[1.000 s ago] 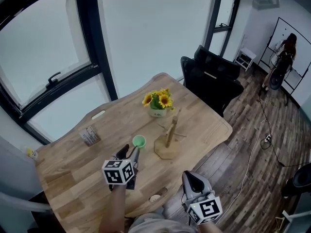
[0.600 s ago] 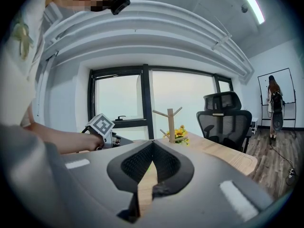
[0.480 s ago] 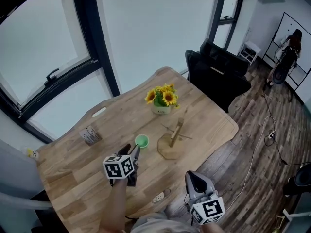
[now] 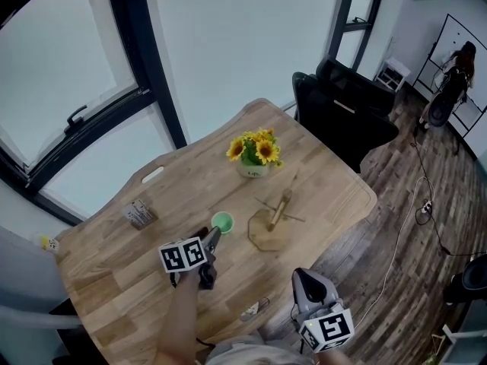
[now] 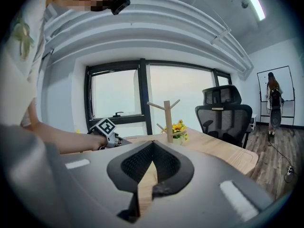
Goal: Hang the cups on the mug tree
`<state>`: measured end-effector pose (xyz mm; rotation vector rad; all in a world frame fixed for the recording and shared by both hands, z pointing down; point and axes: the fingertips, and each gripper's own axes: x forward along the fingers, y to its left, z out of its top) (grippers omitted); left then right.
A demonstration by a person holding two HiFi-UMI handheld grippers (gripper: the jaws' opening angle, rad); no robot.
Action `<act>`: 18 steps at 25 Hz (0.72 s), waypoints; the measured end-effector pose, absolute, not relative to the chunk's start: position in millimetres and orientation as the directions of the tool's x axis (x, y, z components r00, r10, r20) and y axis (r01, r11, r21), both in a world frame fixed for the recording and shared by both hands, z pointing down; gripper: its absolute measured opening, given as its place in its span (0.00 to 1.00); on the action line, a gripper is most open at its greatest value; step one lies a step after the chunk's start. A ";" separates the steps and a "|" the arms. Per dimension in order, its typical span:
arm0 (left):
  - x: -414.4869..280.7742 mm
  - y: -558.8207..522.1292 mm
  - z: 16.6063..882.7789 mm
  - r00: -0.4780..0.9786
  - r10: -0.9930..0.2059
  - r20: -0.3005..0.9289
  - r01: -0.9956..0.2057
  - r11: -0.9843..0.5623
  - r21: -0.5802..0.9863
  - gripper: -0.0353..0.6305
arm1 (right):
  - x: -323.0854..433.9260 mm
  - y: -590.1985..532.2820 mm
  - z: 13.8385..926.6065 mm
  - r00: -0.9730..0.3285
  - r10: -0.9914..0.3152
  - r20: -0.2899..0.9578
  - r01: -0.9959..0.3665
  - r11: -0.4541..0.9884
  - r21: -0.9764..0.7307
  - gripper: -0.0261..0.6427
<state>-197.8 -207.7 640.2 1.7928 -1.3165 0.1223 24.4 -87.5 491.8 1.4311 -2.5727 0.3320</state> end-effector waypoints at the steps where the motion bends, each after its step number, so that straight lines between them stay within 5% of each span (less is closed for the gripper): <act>1: -198.4 -209.0 643.4 0.436 -0.719 0.540 -0.802 -0.038 0.596 0.32 | 23.9 -88.3 493.1 -0.521 -0.812 0.264 -0.852 0.512 -0.108 0.04; 18: -198.4 -223.1 693.6 0.534 -0.668 0.519 -0.617 0.111 0.779 0.32 | 17.0 -98.9 509.8 -0.504 -0.805 0.313 -0.861 0.497 -0.109 0.04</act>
